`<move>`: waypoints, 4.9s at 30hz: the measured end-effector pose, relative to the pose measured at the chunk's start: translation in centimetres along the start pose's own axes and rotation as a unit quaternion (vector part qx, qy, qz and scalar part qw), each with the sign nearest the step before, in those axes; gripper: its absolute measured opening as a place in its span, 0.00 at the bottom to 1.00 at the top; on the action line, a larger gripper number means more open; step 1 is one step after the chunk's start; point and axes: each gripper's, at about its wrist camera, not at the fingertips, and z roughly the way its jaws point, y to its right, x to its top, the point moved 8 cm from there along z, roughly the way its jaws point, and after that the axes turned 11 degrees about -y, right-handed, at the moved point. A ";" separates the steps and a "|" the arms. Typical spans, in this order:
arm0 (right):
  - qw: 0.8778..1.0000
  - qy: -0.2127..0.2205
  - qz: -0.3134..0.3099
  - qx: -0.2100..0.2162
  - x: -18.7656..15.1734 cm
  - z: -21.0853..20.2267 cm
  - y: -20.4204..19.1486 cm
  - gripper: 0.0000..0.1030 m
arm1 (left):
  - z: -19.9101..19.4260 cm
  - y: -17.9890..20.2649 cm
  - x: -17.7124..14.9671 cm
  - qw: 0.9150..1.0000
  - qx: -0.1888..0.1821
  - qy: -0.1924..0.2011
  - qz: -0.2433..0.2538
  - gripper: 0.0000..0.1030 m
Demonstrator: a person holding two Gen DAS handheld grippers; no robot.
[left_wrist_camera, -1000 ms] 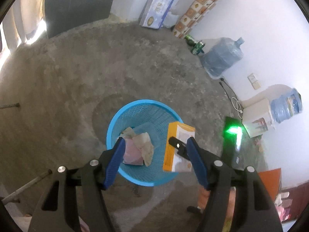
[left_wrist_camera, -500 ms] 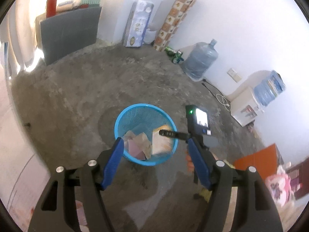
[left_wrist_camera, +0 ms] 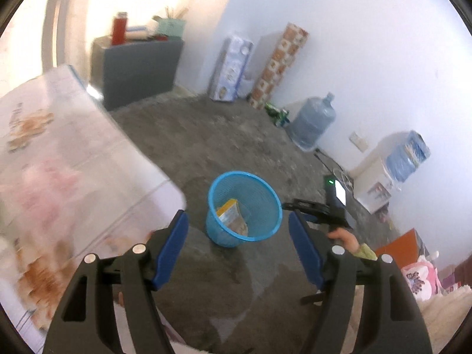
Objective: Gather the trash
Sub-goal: 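Move both tools back from the wastebasket toward the table, then close the right tool around the green plastic bottle and lift it, then grasp the red cartoon can with the left tool while the right tool holds the bottle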
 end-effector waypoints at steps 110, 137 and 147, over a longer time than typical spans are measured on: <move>0.830 -0.084 -0.550 0.037 -26.8 1.5 -57.6 0.53 | -27.5 -31.2 -22.7 0.854 0.334 0.169 -0.361 0.90; 0.848 -0.106 -0.513 0.080 -25.2 1.3 -56.3 0.54 | -29.0 -46.7 -10.7 0.890 0.346 0.066 -0.289 0.90; 0.847 -0.124 -0.508 0.097 -24.9 1.4 -56.3 0.55 | -25.4 -52.3 -12.2 0.874 0.344 -0.041 -0.340 0.75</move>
